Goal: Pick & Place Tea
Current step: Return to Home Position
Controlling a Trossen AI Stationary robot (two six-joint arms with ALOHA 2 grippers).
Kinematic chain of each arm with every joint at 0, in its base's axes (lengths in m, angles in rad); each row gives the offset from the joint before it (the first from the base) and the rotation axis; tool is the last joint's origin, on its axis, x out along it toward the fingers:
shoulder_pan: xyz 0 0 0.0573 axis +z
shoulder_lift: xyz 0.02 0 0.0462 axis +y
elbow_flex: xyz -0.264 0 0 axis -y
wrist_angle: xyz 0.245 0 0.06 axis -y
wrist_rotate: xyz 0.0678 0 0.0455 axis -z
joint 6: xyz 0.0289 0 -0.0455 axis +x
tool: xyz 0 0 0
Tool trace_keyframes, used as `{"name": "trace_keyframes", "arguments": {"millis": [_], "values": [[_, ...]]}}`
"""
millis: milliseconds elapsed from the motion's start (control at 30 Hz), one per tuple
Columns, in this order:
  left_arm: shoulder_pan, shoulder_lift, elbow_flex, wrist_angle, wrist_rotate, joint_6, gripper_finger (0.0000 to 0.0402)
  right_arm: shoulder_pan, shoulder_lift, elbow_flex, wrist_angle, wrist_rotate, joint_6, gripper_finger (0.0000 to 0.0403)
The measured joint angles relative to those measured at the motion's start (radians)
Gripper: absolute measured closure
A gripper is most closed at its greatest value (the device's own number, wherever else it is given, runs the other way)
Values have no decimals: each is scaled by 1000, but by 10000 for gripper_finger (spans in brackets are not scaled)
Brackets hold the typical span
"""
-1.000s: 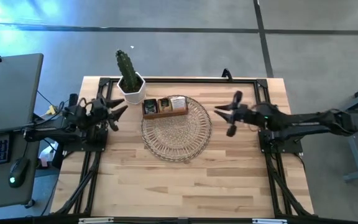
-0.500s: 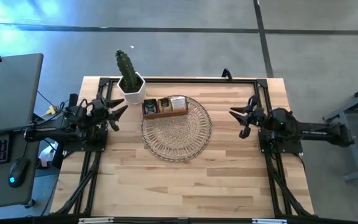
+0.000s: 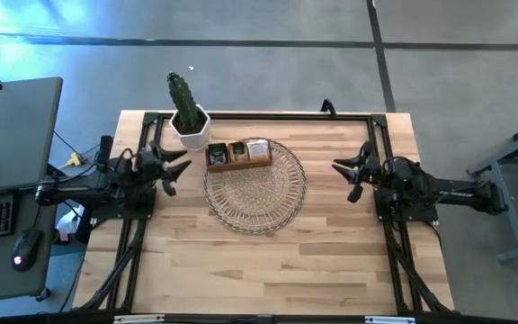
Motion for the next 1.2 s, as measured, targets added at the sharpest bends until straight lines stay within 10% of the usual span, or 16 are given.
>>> {"name": "trace_keyframes", "arguments": {"millis": [1200], "values": [[-1, 24, -140, 39, 120, -64, 234, 0, 2, -102, 84, -45, 26, 332]]}}
